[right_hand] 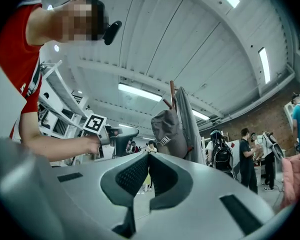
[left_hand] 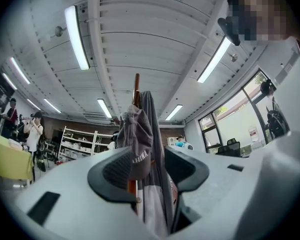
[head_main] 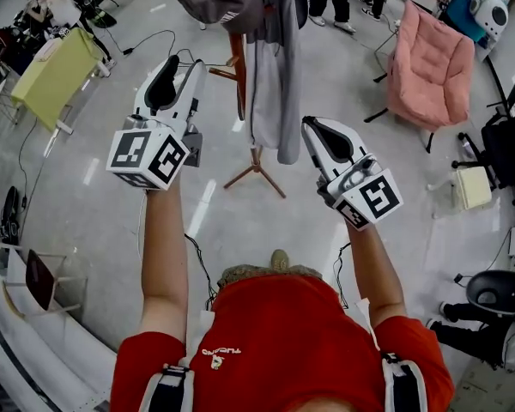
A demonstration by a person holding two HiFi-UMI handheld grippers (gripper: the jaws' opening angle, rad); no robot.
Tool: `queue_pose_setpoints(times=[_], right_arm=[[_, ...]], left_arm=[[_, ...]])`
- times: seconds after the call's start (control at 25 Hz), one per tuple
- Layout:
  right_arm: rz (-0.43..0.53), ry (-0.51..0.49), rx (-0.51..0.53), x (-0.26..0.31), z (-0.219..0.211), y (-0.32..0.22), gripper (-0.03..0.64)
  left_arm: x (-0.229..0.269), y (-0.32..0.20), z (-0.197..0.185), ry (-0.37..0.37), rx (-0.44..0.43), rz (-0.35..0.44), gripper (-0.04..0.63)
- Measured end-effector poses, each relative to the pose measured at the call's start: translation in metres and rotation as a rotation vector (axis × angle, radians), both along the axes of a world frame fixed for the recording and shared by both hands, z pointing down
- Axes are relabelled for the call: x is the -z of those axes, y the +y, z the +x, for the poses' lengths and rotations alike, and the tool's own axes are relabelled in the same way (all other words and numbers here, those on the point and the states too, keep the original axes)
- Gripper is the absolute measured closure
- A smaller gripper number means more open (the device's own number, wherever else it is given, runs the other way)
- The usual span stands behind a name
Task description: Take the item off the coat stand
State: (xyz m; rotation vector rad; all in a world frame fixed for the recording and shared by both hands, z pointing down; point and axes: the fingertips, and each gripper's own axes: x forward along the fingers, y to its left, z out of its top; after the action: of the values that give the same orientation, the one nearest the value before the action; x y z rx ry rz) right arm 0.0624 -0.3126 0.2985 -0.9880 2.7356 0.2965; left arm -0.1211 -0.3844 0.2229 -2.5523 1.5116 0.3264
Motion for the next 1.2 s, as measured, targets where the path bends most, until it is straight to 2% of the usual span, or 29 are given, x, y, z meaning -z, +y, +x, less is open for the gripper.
queue_pose_setpoints(times=[0.12, 0.24, 0.56, 0.6, 0.68, 0.72, 0.84, 1.2], right_arm=[[-0.004, -0.008, 0.006, 0.001, 0.007, -0.018, 0.592], [-0.01, -0.01, 0.005, 0.0, 0.01, -0.03, 0.592], [-0.007, -0.009, -0.031, 0.001, 0.002, -0.06, 0.592], [-0.007, -0.011, -0.035, 0.002, 0.001, -0.063, 0.592], [-0.003, -0.015, -0.042, 0.006, 0.001, -0.067, 0.592], [0.001, -0.017, -0.048, 0.007, 0.001, -0.068, 0.592], [0.004, -0.018, -0.06, 0.004, -0.002, -0.067, 0.592], [-0.007, -0.016, -0.054, 0.001, -0.012, -0.065, 0.592]], left_arm=[[0.018, -0.035, 0.001, 0.007, 0.014, -0.006, 0.352], [0.035, -0.066, 0.001, 0.009, 0.022, -0.013, 0.322], [0.059, -0.131, 0.002, -0.002, -0.003, -0.023, 0.304], [0.061, -0.135, 0.002, -0.008, -0.003, -0.024, 0.338], [0.068, -0.138, 0.002, -0.011, 0.008, -0.019, 0.495], [0.073, -0.139, 0.002, -0.005, 0.011, -0.013, 0.542], [0.081, -0.133, -0.003, 0.014, 0.016, 0.014, 0.569], [0.138, -0.091, -0.014, 0.069, -0.014, 0.159, 0.572]])
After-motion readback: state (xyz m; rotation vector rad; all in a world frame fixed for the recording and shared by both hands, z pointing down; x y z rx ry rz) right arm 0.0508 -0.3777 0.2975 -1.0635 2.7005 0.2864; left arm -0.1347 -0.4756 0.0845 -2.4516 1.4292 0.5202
